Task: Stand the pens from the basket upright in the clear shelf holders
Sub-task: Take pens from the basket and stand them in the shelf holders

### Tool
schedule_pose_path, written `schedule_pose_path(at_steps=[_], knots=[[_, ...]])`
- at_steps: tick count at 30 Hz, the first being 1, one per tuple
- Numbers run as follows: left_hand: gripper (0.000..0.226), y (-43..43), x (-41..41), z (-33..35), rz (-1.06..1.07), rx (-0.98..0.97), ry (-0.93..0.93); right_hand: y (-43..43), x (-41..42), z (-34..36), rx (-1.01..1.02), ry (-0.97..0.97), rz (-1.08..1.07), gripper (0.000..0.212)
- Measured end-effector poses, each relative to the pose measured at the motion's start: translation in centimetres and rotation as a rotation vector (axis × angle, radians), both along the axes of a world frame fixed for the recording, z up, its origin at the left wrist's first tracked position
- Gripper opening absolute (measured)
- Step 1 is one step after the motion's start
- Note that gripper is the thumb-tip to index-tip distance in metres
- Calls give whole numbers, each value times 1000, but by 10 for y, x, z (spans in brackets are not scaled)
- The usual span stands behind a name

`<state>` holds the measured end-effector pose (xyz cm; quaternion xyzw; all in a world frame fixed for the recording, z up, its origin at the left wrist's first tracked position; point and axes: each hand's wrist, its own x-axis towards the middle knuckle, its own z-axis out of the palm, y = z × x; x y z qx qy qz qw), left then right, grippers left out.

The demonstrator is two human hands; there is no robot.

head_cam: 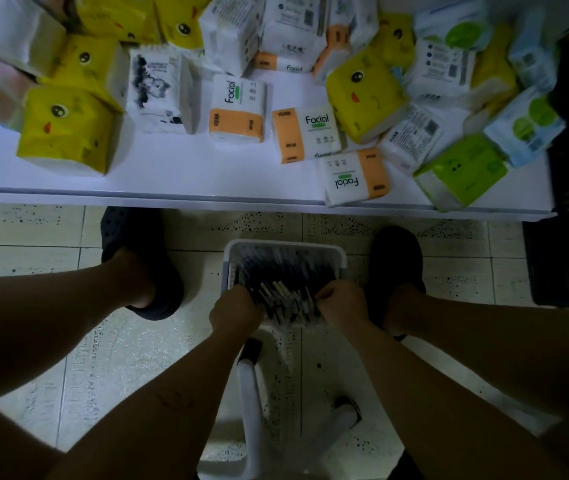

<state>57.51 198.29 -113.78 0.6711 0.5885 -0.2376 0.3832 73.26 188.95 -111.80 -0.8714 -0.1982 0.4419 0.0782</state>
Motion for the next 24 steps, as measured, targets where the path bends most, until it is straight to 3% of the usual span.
schedule_pose_path(at_steps=[10,18,24], knots=[[28,12,-5,-4,344,-131,-78,-6,-9,-11,84,252,-208,19],[27,12,-15,36,671,-349,-216,3,-15,6,116,337,-142,8],[10,5,-42,93,616,-375,-412,11,-27,52,278,259,-51,8]])
